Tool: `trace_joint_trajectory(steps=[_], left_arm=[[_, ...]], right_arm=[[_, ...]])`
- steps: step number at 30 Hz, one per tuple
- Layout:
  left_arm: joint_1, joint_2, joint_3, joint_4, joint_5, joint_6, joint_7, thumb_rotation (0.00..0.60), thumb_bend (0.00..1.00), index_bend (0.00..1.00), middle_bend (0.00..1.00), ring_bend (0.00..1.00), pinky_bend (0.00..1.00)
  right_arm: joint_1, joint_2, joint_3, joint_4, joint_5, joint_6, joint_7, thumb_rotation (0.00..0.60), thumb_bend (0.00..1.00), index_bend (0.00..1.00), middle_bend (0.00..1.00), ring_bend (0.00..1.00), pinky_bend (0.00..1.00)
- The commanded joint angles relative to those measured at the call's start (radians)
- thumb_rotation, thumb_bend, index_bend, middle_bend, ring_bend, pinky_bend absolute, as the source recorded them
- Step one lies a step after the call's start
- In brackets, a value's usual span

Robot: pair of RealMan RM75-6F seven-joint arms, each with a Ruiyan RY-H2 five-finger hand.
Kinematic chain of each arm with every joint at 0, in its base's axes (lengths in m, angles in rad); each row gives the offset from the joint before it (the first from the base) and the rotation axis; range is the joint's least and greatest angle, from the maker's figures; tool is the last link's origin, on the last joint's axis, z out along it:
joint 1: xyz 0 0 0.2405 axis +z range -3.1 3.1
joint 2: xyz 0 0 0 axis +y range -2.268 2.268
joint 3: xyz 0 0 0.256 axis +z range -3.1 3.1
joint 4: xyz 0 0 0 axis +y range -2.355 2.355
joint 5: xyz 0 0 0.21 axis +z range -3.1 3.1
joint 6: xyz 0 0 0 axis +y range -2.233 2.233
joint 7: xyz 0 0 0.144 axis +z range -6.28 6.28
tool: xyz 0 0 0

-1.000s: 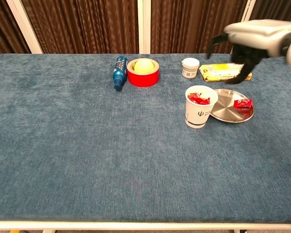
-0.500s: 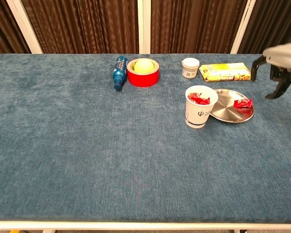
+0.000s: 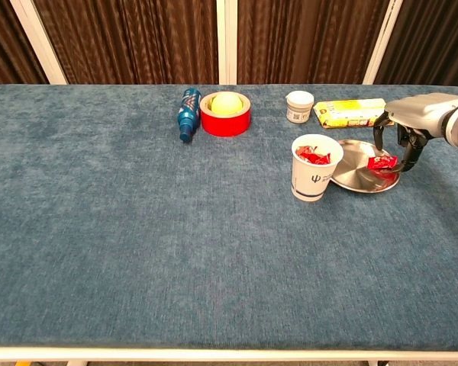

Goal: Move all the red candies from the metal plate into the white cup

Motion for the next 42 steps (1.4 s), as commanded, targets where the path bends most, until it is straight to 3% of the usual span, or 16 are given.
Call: trace_joint_trajectory(steps=[1, 8, 13, 17, 20, 27, 31, 35, 42], left_arm=[[0.001, -0.003, 0.001, 0.005, -0.001, -0.001, -0.005, 0.600, 0.00, 0.30, 0.24, 0.14, 0.18], [0.003, -0.007, 0.002, 0.017, 0.000, 0.000, -0.015, 0.600, 0.00, 0.30, 0.24, 0.14, 0.18], [0.002, -0.010, 0.004, 0.023, 0.001, -0.003, -0.023, 0.600, 0.00, 0.30, 0.24, 0.14, 0.18], [0.001, -0.009, 0.004, 0.024, 0.004, -0.004, -0.033, 0.600, 0.00, 0.30, 0.24, 0.14, 0.18], [0.000, -0.006, 0.002, 0.021, 0.003, -0.003, -0.034, 0.600, 0.00, 0.30, 0.24, 0.14, 0.18], [-0.003, 0.005, -0.001, 0.004, 0.007, 0.001, -0.015, 0.600, 0.00, 0.30, 0.24, 0.14, 0.18], [-0.006, 0.008, -0.003, -0.008, 0.008, 0.002, -0.004, 0.600, 0.00, 0.30, 0.24, 0.14, 0.18], [-0.008, 0.009, -0.002, -0.017, 0.011, 0.002, 0.004, 0.600, 0.00, 0.30, 0.24, 0.14, 0.18], [-0.002, 0.009, 0.002, -0.015, 0.006, 0.002, -0.001, 0.600, 0.00, 0.30, 0.24, 0.14, 0.18]], right_arm=[[0.010, -0.017, 0.003, 0.019, 0.025, -0.013, -0.017, 0.600, 0.14, 0.43, 1.00, 0.99, 1.00], [0.025, -0.042, 0.008, 0.050, 0.059, -0.024, -0.036, 0.600, 0.19, 0.46, 1.00, 0.99, 1.00], [0.031, -0.048, 0.007, 0.059, 0.087, -0.024, -0.055, 0.600, 0.30, 0.53, 1.00, 0.99, 1.00], [0.032, -0.041, 0.014, 0.049, 0.087, -0.016, -0.051, 0.600, 0.31, 0.56, 1.00, 0.99, 1.00], [0.027, -0.010, 0.034, -0.004, 0.049, 0.011, -0.020, 0.600, 0.32, 0.56, 1.00, 0.99, 1.00], [-0.026, 0.181, 0.089, -0.316, -0.152, 0.158, 0.097, 0.600, 0.32, 0.56, 1.00, 0.99, 1.00], [-0.041, 0.245, 0.099, -0.440, -0.246, 0.179, 0.150, 0.600, 0.32, 0.56, 1.00, 0.99, 1.00], [-0.029, 0.238, 0.083, -0.479, -0.295, 0.150, 0.162, 0.600, 0.32, 0.57, 1.00, 0.99, 1.00], [0.010, 0.153, 0.047, -0.427, -0.289, 0.096, 0.127, 0.600, 0.31, 0.53, 1.00, 0.99, 1.00]])
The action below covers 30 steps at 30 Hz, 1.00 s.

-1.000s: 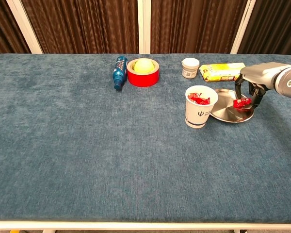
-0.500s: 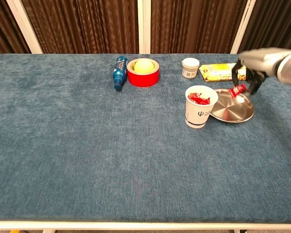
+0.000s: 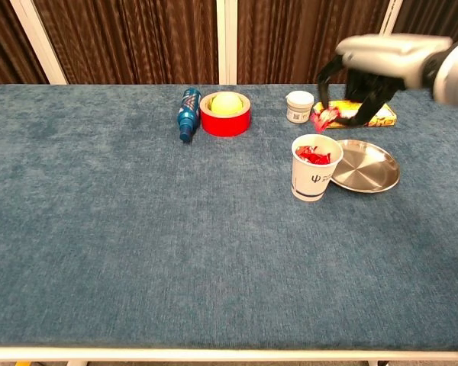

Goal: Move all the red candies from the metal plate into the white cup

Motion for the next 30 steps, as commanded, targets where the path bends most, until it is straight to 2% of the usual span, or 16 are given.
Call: trace_joint_trajectory(steps=[1, 3, 11, 14, 17, 19, 20, 21, 22, 24, 26, 30], left_arm=[[0.003, -0.001, 0.001, 0.003, -0.004, 0.000, -0.004, 0.600, 0.00, 0.30, 0.24, 0.14, 0.18], [0.005, -0.002, 0.002, 0.006, -0.004, 0.001, -0.007, 0.600, 0.00, 0.30, 0.24, 0.14, 0.18], [0.009, -0.005, 0.004, 0.012, -0.004, 0.005, -0.015, 0.600, 0.00, 0.30, 0.24, 0.14, 0.18], [0.007, -0.004, 0.003, 0.009, -0.003, 0.004, -0.011, 0.600, 0.00, 0.30, 0.24, 0.14, 0.18], [0.002, -0.003, -0.001, 0.006, 0.003, 0.006, -0.009, 0.600, 0.00, 0.30, 0.24, 0.14, 0.18], [-0.003, -0.001, -0.004, 0.004, 0.007, 0.006, -0.007, 0.600, 0.00, 0.30, 0.24, 0.14, 0.18], [-0.005, -0.001, -0.005, 0.002, 0.009, 0.006, -0.005, 0.600, 0.00, 0.30, 0.24, 0.14, 0.18], [-0.007, 0.001, -0.006, -0.001, 0.012, 0.006, -0.003, 0.600, 0.00, 0.30, 0.24, 0.14, 0.18], [-0.009, 0.002, -0.007, -0.005, 0.014, 0.007, -0.001, 0.600, 0.00, 0.30, 0.24, 0.14, 0.18], [-0.013, 0.005, -0.008, -0.014, 0.019, 0.007, 0.009, 0.600, 0.00, 0.30, 0.24, 0.14, 0.18], [-0.018, 0.008, -0.009, -0.024, 0.023, 0.007, 0.020, 0.600, 0.00, 0.30, 0.24, 0.14, 0.18], [-0.025, 0.016, -0.012, -0.053, 0.033, 0.013, 0.049, 0.600, 0.00, 0.30, 0.24, 0.14, 0.18]], right_arm=[[0.018, -0.037, -0.020, 0.029, 0.007, -0.020, -0.022, 0.600, 0.31, 0.52, 1.00, 0.99, 1.00], [0.021, -0.046, -0.024, 0.036, 0.009, -0.019, -0.031, 0.600, 0.29, 0.50, 1.00, 0.99, 1.00], [0.019, -0.050, -0.031, 0.041, 0.011, -0.001, -0.039, 0.600, 0.09, 0.38, 1.00, 0.98, 1.00], [-0.009, -0.042, -0.019, 0.023, -0.024, 0.057, 0.001, 0.600, 0.04, 0.37, 0.99, 0.96, 1.00], [-0.083, -0.009, -0.018, -0.001, -0.103, 0.178, 0.078, 0.600, 0.05, 0.37, 0.89, 0.85, 1.00], [-0.148, 0.033, -0.045, -0.012, -0.169, 0.269, 0.112, 0.600, 0.10, 0.35, 0.71, 0.68, 0.98], [-0.177, 0.054, -0.060, -0.016, -0.196, 0.305, 0.127, 0.600, 0.13, 0.33, 0.59, 0.56, 0.91], [-0.216, 0.086, -0.081, -0.023, -0.233, 0.347, 0.156, 0.600, 0.16, 0.31, 0.48, 0.44, 0.80], [-0.245, 0.113, -0.098, -0.029, -0.261, 0.374, 0.184, 0.600, 0.18, 0.28, 0.37, 0.31, 0.62], [-0.313, 0.170, -0.136, -0.035, -0.325, 0.445, 0.250, 0.600, 0.20, 0.26, 0.24, 0.13, 0.39], [-0.373, 0.201, -0.166, -0.026, -0.375, 0.515, 0.288, 0.600, 0.20, 0.21, 0.14, 0.02, 0.22], [-0.491, 0.254, -0.231, -0.047, -0.440, 0.621, 0.355, 0.600, 0.20, 0.04, 0.01, 0.00, 0.04]])
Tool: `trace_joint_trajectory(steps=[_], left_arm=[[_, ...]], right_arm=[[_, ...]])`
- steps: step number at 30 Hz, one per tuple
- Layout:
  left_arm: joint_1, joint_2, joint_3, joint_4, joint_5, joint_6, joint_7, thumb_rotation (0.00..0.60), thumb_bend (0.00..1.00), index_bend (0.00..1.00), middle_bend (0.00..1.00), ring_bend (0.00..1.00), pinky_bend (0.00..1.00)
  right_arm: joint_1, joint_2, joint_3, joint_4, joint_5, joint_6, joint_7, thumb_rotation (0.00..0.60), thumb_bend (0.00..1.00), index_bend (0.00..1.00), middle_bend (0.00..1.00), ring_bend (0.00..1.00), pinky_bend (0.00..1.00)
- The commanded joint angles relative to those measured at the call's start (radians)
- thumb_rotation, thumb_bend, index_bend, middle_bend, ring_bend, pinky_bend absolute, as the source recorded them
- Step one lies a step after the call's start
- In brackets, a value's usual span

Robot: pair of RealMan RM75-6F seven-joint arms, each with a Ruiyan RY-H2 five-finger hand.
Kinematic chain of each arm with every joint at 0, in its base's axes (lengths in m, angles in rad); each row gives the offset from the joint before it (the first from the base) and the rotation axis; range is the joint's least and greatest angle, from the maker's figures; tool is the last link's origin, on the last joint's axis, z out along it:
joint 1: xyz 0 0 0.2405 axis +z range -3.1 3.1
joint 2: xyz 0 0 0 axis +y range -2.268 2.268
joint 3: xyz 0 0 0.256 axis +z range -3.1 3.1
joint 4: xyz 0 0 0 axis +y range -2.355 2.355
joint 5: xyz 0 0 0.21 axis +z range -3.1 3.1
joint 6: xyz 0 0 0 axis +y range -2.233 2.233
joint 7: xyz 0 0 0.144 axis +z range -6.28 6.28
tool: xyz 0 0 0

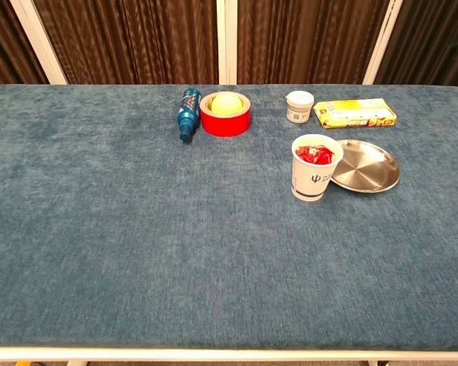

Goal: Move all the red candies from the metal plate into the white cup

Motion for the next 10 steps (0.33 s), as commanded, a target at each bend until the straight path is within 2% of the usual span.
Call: trace_joint_trajectory(steps=[1, 6, 10], left_arm=[[-0.008, 0.007, -0.003, -0.021, 0.009, 0.003, 0.023, 0.600, 0.00, 0.30, 0.24, 0.14, 0.18], [-0.013, 0.016, -0.006, -0.053, 0.021, 0.017, 0.074, 0.600, 0.00, 0.30, 0.24, 0.14, 0.18], [-0.013, 0.020, -0.004, -0.070, 0.023, 0.021, 0.091, 0.600, 0.00, 0.30, 0.24, 0.14, 0.18]], right_arm=[[-0.134, 0.086, -0.091, -0.035, -0.096, 0.113, 0.095, 0.600, 0.20, 0.02, 0.00, 0.00, 0.01], [-0.228, 0.129, -0.137, -0.035, -0.149, 0.176, 0.128, 0.600, 0.20, 0.00, 0.00, 0.00, 0.00], [-0.272, 0.129, -0.130, -0.022, -0.185, 0.226, 0.152, 0.600, 0.20, 0.00, 0.00, 0.00, 0.00]])
